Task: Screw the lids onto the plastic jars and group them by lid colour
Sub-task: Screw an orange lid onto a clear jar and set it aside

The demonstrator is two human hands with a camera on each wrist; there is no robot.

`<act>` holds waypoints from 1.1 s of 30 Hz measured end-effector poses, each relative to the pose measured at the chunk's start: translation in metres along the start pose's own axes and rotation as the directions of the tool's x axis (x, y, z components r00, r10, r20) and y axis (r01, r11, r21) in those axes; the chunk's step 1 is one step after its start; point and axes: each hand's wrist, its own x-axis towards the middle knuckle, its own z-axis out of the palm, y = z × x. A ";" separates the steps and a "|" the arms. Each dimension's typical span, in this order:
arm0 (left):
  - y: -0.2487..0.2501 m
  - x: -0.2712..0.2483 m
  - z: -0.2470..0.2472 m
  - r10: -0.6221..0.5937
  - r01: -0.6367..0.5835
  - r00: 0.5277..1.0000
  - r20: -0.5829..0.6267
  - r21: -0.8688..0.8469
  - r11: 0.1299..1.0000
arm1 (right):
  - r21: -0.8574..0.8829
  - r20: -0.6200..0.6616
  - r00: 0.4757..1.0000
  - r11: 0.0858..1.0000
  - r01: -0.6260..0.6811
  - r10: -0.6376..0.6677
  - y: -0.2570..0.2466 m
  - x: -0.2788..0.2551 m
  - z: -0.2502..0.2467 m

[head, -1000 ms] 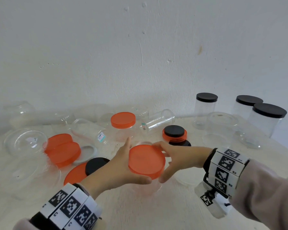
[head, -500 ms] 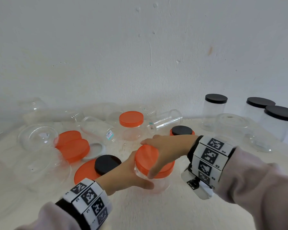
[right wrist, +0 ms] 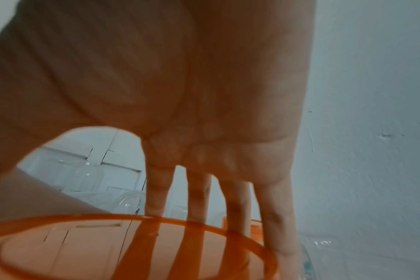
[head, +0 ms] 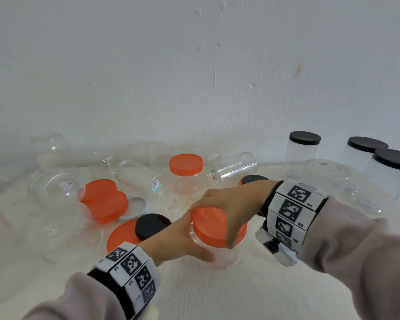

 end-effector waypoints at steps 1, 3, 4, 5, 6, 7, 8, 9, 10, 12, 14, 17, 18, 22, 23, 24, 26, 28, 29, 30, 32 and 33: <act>0.000 0.000 0.000 -0.004 0.004 1.000 -0.003 -0.001 1.000 | -0.005 0.009 1.000 1.000 0.001 -0.001 0.000 0.000 -0.001; -0.001 0.000 0.000 -0.006 0.006 1.000 -0.004 0.006 1.000 | -0.007 0.007 1.000 1.000 -0.011 0.011 0.000 0.001 0.000; -0.001 0.001 0.000 -0.008 0.008 1.000 -0.005 0.011 1.000 | -0.006 -0.001 1.000 1.000 -0.024 0.024 0.001 0.001 0.000; -0.002 0.001 0.000 -0.014 0.014 1.000 -0.008 0.019 1.000 | -0.008 -0.011 0.999 0.999 -0.041 0.041 0.001 0.001 0.000; -0.002 0.001 0.000 -0.024 0.025 1.000 -0.012 0.029 0.999 | -0.012 -0.020 0.998 0.998 -0.061 0.061 0.001 0.002 0.001; -0.002 0.001 -0.001 -0.032 0.033 0.999 -0.014 0.035 0.999 | -0.015 -0.030 0.996 0.996 -0.083 0.082 0.001 0.002 0.002; -0.002 0.001 -0.001 -0.034 0.035 0.999 -0.017 0.036 0.999 | -0.016 -0.040 0.994 0.994 -0.106 0.105 0.001 0.003 0.004; -0.002 0.002 -0.001 -0.032 0.033 0.999 -0.021 0.035 0.999 | -0.010 -0.048 0.991 0.992 -0.127 0.126 0.000 0.003 0.005; -0.002 0.001 -0.001 -0.031 0.031 0.999 -0.024 0.033 0.999 | -0.002 -0.054 0.988 0.989 -0.147 0.146 -0.001 0.003 0.007; -0.002 0.001 0.000 -0.029 0.030 0.999 -0.025 0.034 0.999 | 0.004 -0.056 0.981 0.983 -0.183 0.183 -0.002 0.002 0.008; -0.001 0.001 0.000 -0.027 0.028 0.999 -0.022 0.037 0.999 | -0.021 -0.035 0.979 0.979 -0.201 0.201 0.000 0.000 0.007; -0.002 0.002 0.001 -0.027 0.028 0.999 -0.021 0.053 0.998 | -0.032 0.014 0.985 0.985 -0.171 0.172 0.002 -0.003 0.003; -0.002 0.002 0.001 -0.027 0.028 0.999 -0.019 0.054 0.998 | -0.018 0.028 0.987 0.987 -0.160 0.161 0.002 -0.004 0.002; -0.004 0.002 0.001 -0.009 0.010 1.000 -0.027 0.051 0.999 | 0.008 -0.003 0.988 0.988 -0.153 0.153 0.001 -0.003 0.003; -0.004 0.003 0.001 -0.005 0.007 1.000 -0.031 0.050 0.999 | 0.022 -0.020 0.987 0.987 -0.161 0.161 0.002 -0.003 0.005; -0.005 0.003 0.001 -0.004 0.005 0.999 -0.032 0.046 0.999 | 0.040 -0.039 0.985 0.985 -0.168 0.170 0.001 -0.003 0.007; -0.005 0.003 0.001 -0.007 0.009 0.999 -0.032 0.044 0.999 | 0.059 -0.077 0.978 0.981 -0.187 0.192 0.001 -0.003 0.012; -0.005 0.004 0.001 -0.013 0.014 0.999 -0.030 0.049 0.999 | 0.052 -0.095 0.971 0.975 -0.215 0.219 0.000 -0.003 0.016; -0.004 0.004 0.001 -0.014 0.015 0.999 -0.030 0.053 0.998 | 0.046 -0.090 0.969 0.973 -0.227 0.231 -0.001 -0.003 0.016; -0.004 0.004 0.001 -0.016 0.018 0.999 -0.031 0.057 0.998 | 0.033 -0.075 0.969 0.971 -0.235 0.237 -0.001 -0.003 0.015; -0.004 0.004 0.001 -0.014 0.017 0.999 -0.035 0.064 0.998 | 0.002 -0.038 0.974 0.975 -0.222 0.222 0.000 -0.003 0.011; -0.004 0.005 0.001 -0.014 0.017 0.999 -0.035 0.066 0.998 | -0.001 -0.021 0.980 0.980 -0.200 0.200 -0.001 -0.004 0.008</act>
